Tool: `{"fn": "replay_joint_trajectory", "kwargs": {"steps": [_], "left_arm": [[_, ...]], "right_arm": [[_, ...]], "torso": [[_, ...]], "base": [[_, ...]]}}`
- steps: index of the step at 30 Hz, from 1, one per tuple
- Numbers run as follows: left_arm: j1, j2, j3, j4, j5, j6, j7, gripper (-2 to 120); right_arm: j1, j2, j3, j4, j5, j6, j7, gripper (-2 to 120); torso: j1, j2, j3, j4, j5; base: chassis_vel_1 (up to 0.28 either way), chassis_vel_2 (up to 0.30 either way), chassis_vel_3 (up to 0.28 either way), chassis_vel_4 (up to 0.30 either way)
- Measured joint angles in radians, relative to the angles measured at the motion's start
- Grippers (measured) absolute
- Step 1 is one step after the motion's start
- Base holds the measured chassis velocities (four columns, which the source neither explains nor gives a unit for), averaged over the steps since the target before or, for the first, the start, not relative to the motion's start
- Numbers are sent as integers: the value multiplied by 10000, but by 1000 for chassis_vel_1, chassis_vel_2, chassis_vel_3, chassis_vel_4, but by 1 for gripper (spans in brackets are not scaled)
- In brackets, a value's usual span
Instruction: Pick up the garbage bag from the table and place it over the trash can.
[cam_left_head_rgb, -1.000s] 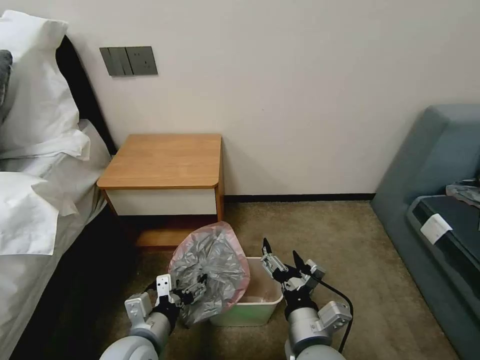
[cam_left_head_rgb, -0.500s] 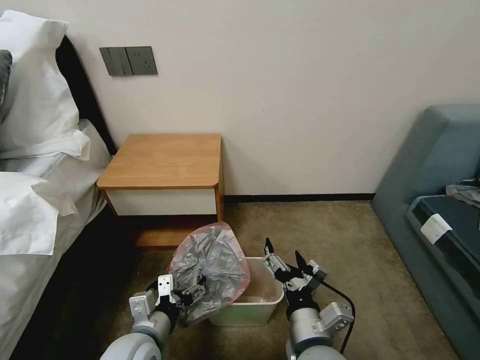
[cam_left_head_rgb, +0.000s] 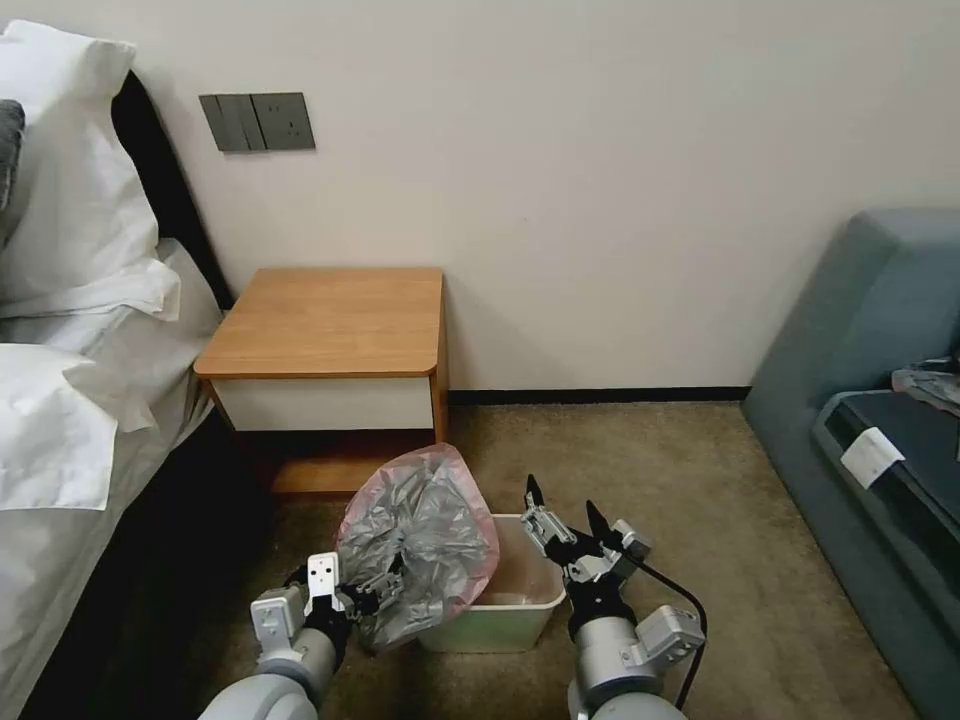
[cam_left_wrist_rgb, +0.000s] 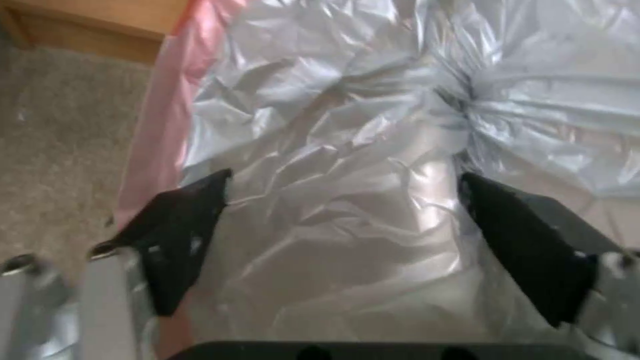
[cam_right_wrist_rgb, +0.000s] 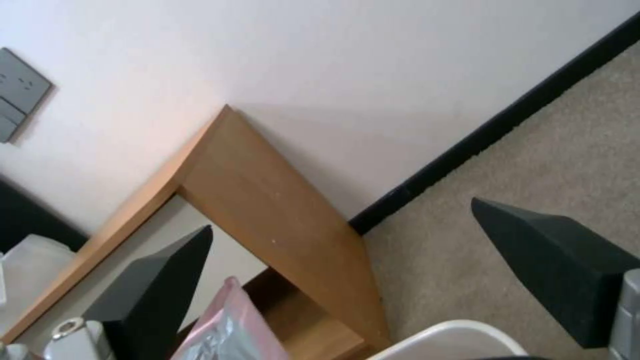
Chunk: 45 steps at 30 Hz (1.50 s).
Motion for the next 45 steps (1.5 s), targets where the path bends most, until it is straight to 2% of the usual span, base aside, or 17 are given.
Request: {"fn": "replay_joint_trajectory", "kwargs": {"steps": [8,11,12,14,16,19,24,28,30,31,34,35,38,41,42,43,45], "left_arm": [[-153,-159,113,258,79,21,80,61],[-242,-225,185,376,221,16,97,45],[-242,-225,185,376,221,16,97,45],[-241,-250,235,430,401,31,83,32],[-241,-255,249,430,475,29,83,29],[-196,-262,272,432,711,-41,66,15],[-95,-262,302,444,976,-367,-35,7],[68,-242,324,462,1089,-1172,-161,7],[184,-177,293,517,1096,-2287,-135,7],[184,-177,293,517,1096,-2287,-135,7],[331,12,91,722,1299,-4161,184,7],[331,12,91,722,1299,-4161,184,7],[415,178,-113,763,1324,-5310,545,7],[424,233,-202,795,1319,-5718,730,7],[429,304,-341,841,1234,-6340,1028,7],[429,304,-341,841,1234,-6340,1028,7],[429,296,-520,888,1101,-7249,1451,7]], "right_arm": [[-92,0,41,84,-65,71,0,100],[-106,-28,110,164,-67,75,0,100],[-106,-28,110,164,-67,75,0,100],[-107,-33,136,173,-67,76,2,100],[-107,-29,136,174,-67,77,2,100],[-89,4,105,174,-77,78,2,100],[-54,58,31,174,-116,78,2,100],[-40,90,-61,248,-133,19,-22,100],[-12,49,-141,372,-139,-107,-181,100],[-12,49,-141,372,-139,-107,-181,100],[110,-282,-306,597,-405,-354,-1168,100],[110,-282,-306,597,-405,-354,-1168,100],[361,-891,-233,796,-510,-867,-2931,100],[558,-1153,-112,868,-358,-1161,-3580,100],[1144,-1670,24,974,226,-1708,-4356,100],[1144,-1670,24,974,226,-1708,-4356,100],[2278,-2365,83,772,1222,-2366,-4574,100]], "torso": [[0,0,0,0,0],[0,0,-1,0,2],[0,0,-1,0,2],[0,0,0,0,0],[0,0,0,-1,1],[0,0,0,0,1],[0,0,0,0,0],[0,0,0,0,0],[0,0,0,0,0],[0,0,0,0,0],[0,0,0,0,0],[0,0,0,0,0],[0,0,0,0,0],[0,0,0,0,0],[0,0,0,0,0],[0,0,0,0,0],[0,0,1,1,0]], "base": [[0,0,0,0],[0,0,0,0],[0,0,0,0],[0,0,0,0],[0,0,0,0],[0,0,0,0],[0,0,0,0],[0,0,0,0],[0,0,0,0],[0,0,0,0],[0,0,0,0],[0,0,0,0],[0,0,0,0],[0,0,0,0],[0,0,0,0],[0,0,0,0],[0,0,0,0]]}}
